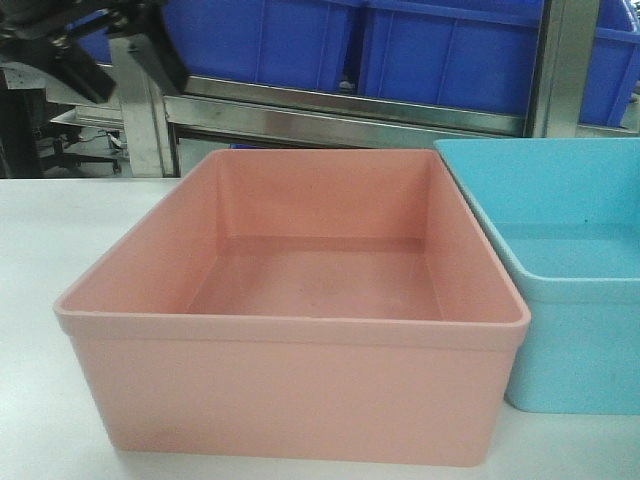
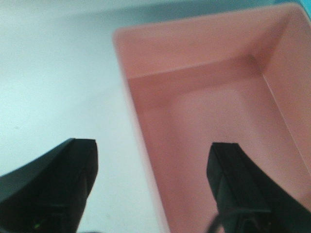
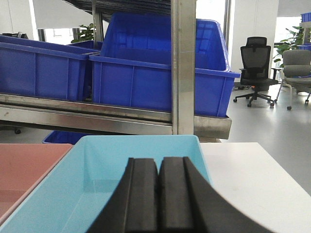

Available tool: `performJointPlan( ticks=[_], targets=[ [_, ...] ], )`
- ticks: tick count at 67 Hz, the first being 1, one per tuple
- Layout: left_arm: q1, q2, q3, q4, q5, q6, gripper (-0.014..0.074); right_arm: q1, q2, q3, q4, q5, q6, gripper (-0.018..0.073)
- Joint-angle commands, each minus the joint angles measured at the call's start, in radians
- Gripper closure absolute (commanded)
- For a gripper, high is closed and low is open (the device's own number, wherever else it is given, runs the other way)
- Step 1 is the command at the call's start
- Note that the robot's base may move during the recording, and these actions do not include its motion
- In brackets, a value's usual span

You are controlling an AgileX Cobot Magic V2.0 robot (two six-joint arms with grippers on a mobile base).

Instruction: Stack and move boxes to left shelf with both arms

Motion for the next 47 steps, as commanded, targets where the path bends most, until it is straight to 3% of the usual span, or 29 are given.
performJointPlan(
  ticks=[1, 11, 18, 25, 34, 47],
  targets=[
    [0.002, -0.13, 0.085, -0.022, -0.226, 0.005, 0.0213, 0.001, -0.005, 0.002, 0.0, -0.086, -0.008, 0.0503],
    [0.002, -0.314, 0.309, -0.022, -0.48, 0.005, 0.0213, 0.001, -0.005, 0.002, 0.0, -0.086, -0.008, 0.0503],
    [0.002, -0.486, 0.458, -0.022, -0.581, 0.005, 0.0213, 0.001, -0.005, 0.002, 0.0, -0.086, -0.008, 0.0503],
    [0.005, -0.617, 0.547, -0.017, -0.614, 0.005, 0.0213, 0.001, -0.005, 0.002, 0.0, -0.086, -0.008, 0.0503],
    [0.005, -0.789, 0.643, 0.102, -0.621, 0.005, 0.0213, 0.001, -0.005, 0.002, 0.0, -0.086, -0.008, 0.0503],
    [0.005, -0.976, 0.667, 0.106, -0.543, 0.005, 0.0213, 0.001, -0.005, 0.002, 0.0, -0.086, -0.008, 0.0503]
  ],
)
